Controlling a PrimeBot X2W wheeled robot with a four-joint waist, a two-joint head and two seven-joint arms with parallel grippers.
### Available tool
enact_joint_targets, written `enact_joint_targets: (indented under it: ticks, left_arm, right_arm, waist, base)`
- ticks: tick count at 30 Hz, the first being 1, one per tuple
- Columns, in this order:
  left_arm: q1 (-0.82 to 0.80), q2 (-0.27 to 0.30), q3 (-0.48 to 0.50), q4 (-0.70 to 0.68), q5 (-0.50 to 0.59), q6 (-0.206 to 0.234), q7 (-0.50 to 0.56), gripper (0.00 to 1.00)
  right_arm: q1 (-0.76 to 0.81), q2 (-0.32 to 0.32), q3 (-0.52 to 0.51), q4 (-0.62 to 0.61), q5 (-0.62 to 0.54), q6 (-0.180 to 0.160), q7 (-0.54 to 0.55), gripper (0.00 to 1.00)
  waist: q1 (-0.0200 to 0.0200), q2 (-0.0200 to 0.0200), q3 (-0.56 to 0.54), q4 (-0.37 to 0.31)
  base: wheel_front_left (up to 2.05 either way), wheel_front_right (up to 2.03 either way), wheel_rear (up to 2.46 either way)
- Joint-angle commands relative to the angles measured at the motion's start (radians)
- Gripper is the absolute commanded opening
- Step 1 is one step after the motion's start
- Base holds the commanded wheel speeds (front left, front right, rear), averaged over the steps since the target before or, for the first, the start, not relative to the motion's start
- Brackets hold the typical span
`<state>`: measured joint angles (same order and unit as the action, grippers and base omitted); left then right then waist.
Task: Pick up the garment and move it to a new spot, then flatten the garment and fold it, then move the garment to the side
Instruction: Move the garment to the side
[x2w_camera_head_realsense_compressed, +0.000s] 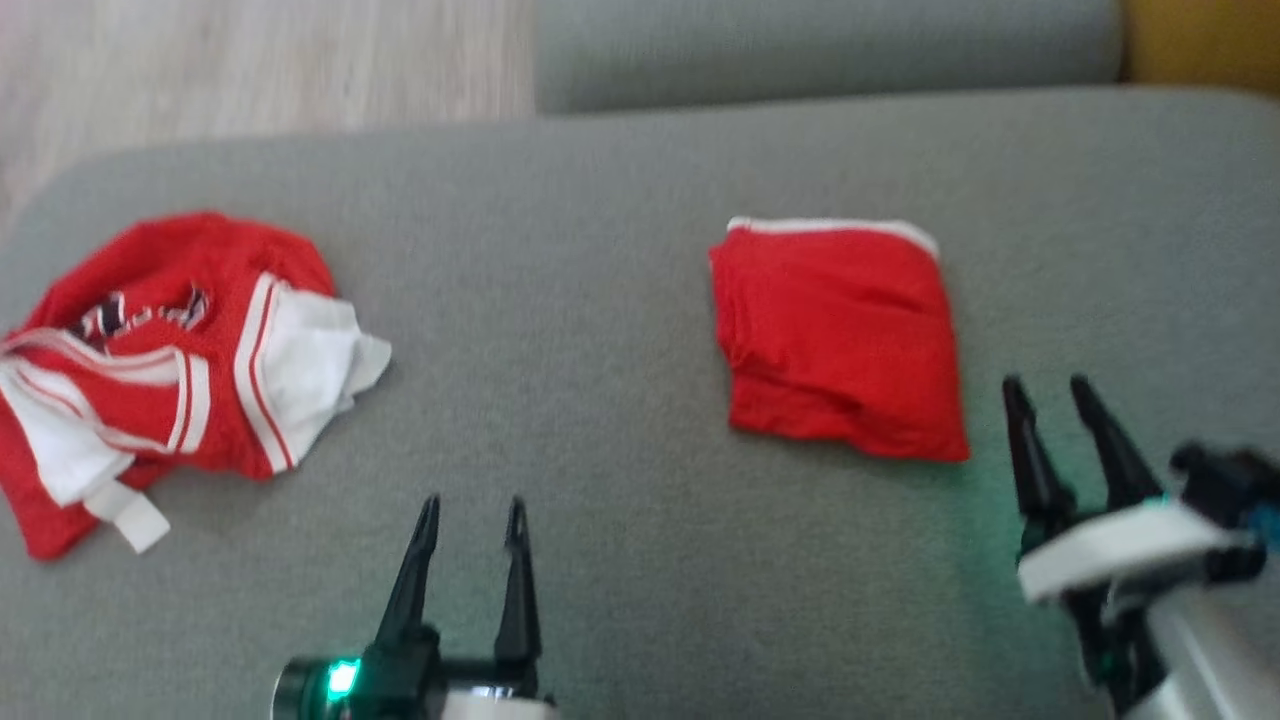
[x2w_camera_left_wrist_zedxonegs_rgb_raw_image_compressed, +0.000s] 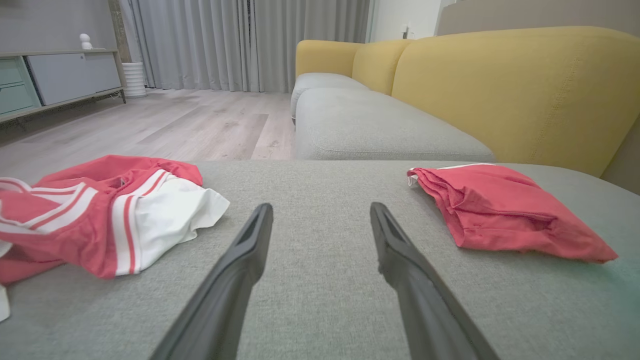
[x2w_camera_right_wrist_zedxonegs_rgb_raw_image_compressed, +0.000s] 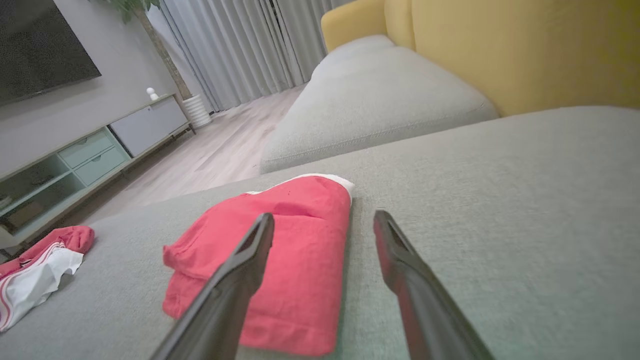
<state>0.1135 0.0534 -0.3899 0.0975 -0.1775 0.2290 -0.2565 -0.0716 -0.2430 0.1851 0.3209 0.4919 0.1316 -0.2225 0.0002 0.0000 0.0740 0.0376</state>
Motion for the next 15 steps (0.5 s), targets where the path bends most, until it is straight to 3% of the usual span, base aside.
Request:
enact_joint_targets:
  ticks: [1, 8, 15]
  left_arm:
    - [-0.061, -0.003, 0.014, -0.030, -0.004, 0.008, -0.005, 1.00]
    - [-0.135, -0.003, -0.026, -0.019, -0.006, 0.021, -0.005, 1.00]
    - [-0.179, -0.003, -0.065, -0.006, -0.017, 0.034, -0.005, 1.00]
  right_arm:
    - [-0.075, -0.027, 0.017, -0.003, 0.047, -0.001, 0.031, 1.00]
    - [-0.254, -0.064, 0.026, 0.142, 0.189, -0.001, 0.210, 1.00]
    - [-0.347, -0.101, 0.111, 0.243, 0.279, -0.001, 0.331, 1.00]
  waist:
    - [-0.0002, 0.0000, 0.066, 0.015]
    - [-0.0002, 0.0000, 0.137, 0.032]
    - [-0.0002, 0.0000, 0.166, 0.047]
  base:
    - [0.00, 0.00, 0.00]
    - [0.00, 0.00, 0.00]
    - [0.00, 0.00, 0.00]
